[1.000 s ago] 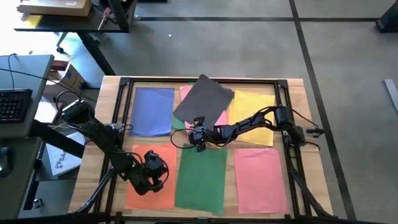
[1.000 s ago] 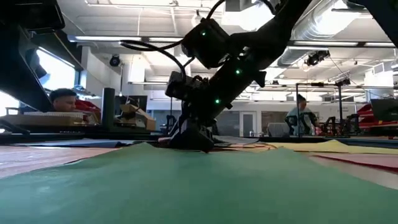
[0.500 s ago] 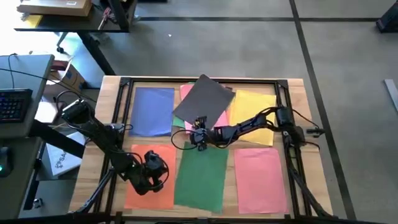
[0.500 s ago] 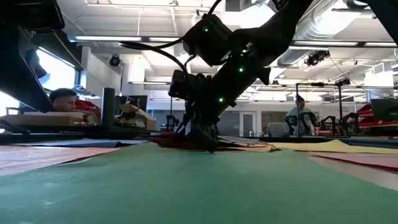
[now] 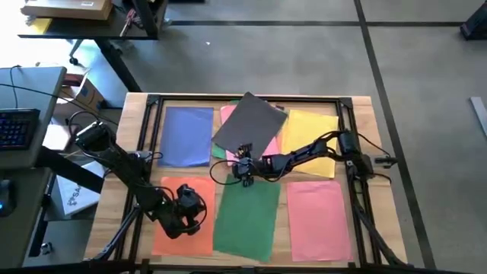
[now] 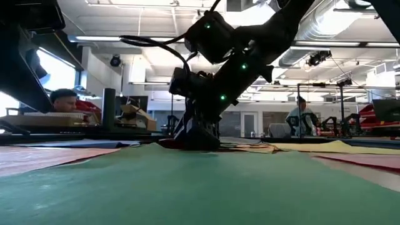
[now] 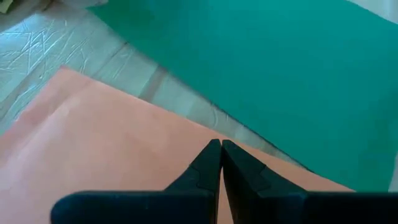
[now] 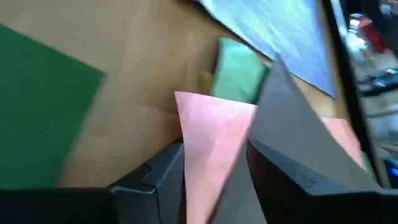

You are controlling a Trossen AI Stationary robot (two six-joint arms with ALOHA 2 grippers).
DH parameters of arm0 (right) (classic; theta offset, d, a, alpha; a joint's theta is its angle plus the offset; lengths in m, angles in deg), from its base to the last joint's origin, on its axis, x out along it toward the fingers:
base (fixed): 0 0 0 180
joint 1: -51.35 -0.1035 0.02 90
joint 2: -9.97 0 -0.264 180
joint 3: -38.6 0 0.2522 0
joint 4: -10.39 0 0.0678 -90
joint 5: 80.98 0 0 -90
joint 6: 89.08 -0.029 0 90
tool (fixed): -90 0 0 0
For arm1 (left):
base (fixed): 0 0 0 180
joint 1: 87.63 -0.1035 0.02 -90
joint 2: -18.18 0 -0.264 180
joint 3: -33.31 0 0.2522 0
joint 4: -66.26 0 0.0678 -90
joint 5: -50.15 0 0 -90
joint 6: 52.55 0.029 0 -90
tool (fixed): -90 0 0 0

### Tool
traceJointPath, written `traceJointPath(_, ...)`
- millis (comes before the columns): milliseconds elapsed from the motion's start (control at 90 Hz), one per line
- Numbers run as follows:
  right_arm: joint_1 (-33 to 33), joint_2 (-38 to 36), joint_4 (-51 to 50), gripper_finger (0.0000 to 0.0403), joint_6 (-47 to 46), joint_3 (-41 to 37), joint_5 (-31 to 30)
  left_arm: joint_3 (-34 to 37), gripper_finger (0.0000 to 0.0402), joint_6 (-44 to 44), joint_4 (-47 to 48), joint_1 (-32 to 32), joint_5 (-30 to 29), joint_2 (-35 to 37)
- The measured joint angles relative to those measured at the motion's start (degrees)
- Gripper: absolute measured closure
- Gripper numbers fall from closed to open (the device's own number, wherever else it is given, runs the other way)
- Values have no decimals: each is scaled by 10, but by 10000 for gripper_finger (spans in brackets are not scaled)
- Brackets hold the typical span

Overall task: Organize paper
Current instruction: Stack the pink paper under the black paper on the bottom pink paper

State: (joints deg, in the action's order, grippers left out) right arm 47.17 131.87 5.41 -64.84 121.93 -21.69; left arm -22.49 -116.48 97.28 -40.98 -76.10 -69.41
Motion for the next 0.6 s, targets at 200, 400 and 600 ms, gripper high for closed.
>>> traceJointPath(200, 0, -1, 0, 260, -1, 0, -21, 0, 402, 1, 0, 0, 0, 0)
traceJointPath(400, 0, -1, 0, 318, 1, 1, 6, 0, 402, 1, 0, 0, 0, 0)
traceJointPath(600, -7, -5, -8, 396, 2, 1, -4, 0, 402, 1, 0, 0, 0, 0)
